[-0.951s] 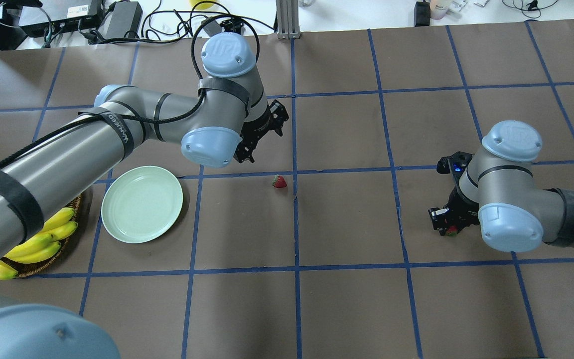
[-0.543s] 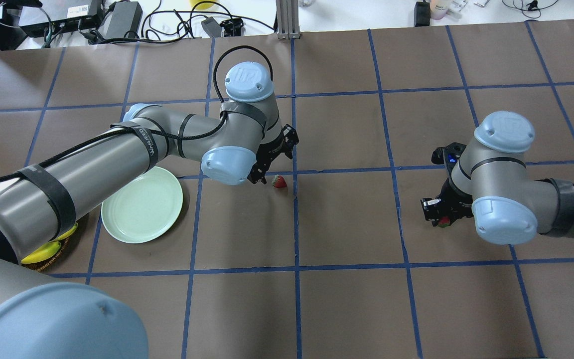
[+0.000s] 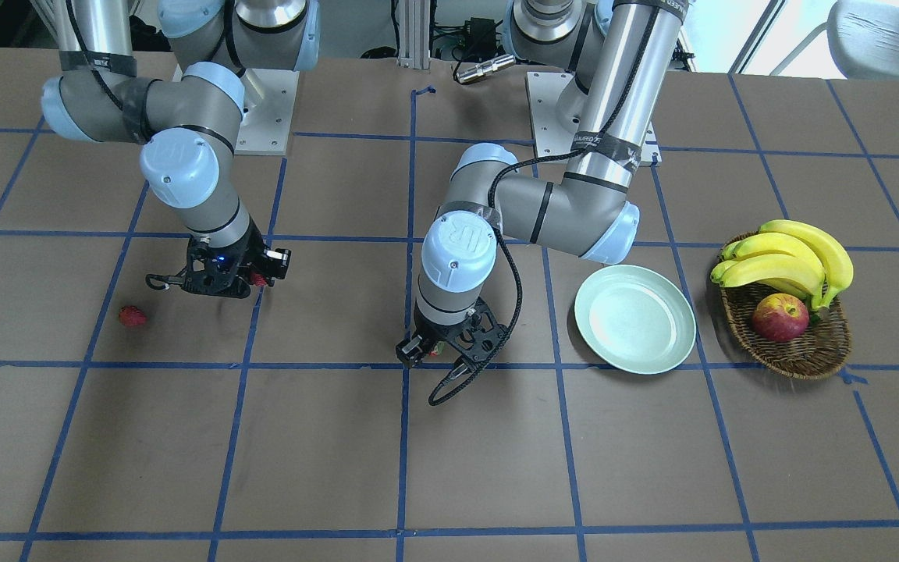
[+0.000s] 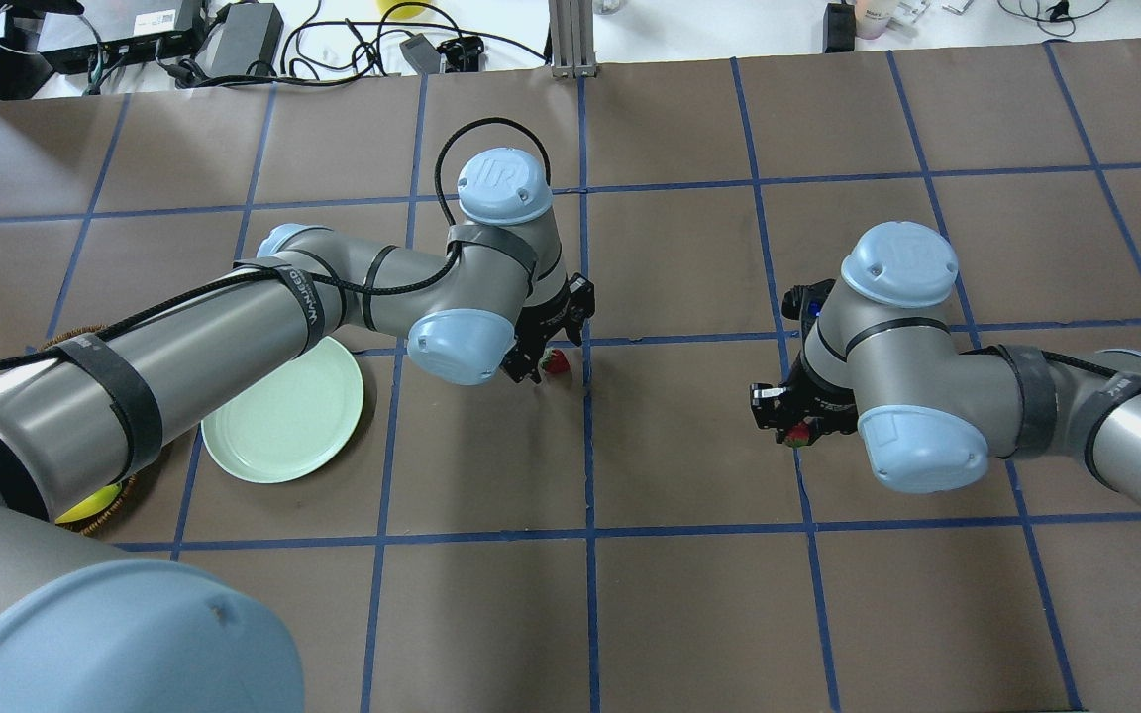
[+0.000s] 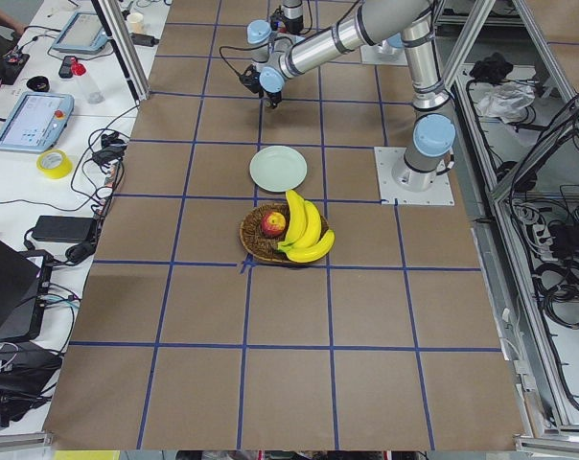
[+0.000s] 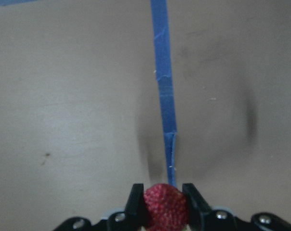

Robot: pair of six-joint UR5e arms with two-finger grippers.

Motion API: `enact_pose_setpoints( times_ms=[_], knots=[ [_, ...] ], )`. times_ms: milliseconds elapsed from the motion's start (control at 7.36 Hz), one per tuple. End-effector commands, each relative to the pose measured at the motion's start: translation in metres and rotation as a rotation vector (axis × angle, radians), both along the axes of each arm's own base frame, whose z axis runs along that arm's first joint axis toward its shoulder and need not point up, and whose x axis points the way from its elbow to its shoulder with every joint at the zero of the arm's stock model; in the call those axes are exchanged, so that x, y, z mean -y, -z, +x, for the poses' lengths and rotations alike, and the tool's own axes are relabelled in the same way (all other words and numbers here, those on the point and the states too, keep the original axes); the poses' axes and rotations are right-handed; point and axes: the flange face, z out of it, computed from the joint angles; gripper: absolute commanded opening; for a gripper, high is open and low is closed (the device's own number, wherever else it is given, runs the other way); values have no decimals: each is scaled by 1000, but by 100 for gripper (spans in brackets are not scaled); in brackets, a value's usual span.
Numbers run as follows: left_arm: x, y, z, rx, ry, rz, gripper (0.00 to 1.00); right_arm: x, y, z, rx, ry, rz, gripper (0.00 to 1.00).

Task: Collect all strawberries into plate
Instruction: 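Lift center strawberry with left gripper while right gripper carries its strawberry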

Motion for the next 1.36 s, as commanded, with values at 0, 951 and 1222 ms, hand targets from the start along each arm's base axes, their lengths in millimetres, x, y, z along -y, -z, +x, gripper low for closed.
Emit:
enact_pose_setpoints(
  times_ms=[0, 951, 1222],
  knots=[
    [-2, 2, 0, -1, 37, 2, 19, 1, -5, 24, 4, 25, -7, 16],
    [35, -87, 168, -27, 492, -39, 6, 11, -12, 73, 31, 145, -26, 16],
    [30, -93, 235, -56, 723, -24, 5, 34, -15, 159, 27, 252, -40, 16]
  ],
)
